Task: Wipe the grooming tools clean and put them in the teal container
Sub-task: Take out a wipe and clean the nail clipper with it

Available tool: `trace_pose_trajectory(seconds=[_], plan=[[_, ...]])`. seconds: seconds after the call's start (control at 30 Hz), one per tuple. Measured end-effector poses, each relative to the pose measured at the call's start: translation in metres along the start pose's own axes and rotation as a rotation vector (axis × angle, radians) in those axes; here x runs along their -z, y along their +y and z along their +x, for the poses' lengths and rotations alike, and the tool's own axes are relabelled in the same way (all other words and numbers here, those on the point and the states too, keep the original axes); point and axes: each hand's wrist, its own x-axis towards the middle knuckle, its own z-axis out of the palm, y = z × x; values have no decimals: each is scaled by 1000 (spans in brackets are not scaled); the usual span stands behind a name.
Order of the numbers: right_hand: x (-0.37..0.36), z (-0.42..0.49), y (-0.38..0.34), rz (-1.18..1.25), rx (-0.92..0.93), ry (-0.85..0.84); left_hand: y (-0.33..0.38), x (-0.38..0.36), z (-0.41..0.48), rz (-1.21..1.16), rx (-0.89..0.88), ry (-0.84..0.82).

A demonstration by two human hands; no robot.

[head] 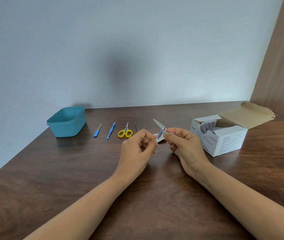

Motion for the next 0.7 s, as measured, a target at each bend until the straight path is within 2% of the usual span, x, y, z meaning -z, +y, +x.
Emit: trace_pose_trajectory(seconds=[0.23, 0.4, 0.57, 0.7], plan=[[-3, -6, 0, -202, 95, -76, -1, 1, 0, -16, 1, -7], [-1, -2, -1, -170, 100, -52, -1, 0, 1, 1, 9, -30], [-2, -4, -1, -241, 154, -145, -3, 0, 1, -23, 18, -18], [0, -2, 1, -247, 100, -148, -4, 0, 2, -23, 22, -14]])
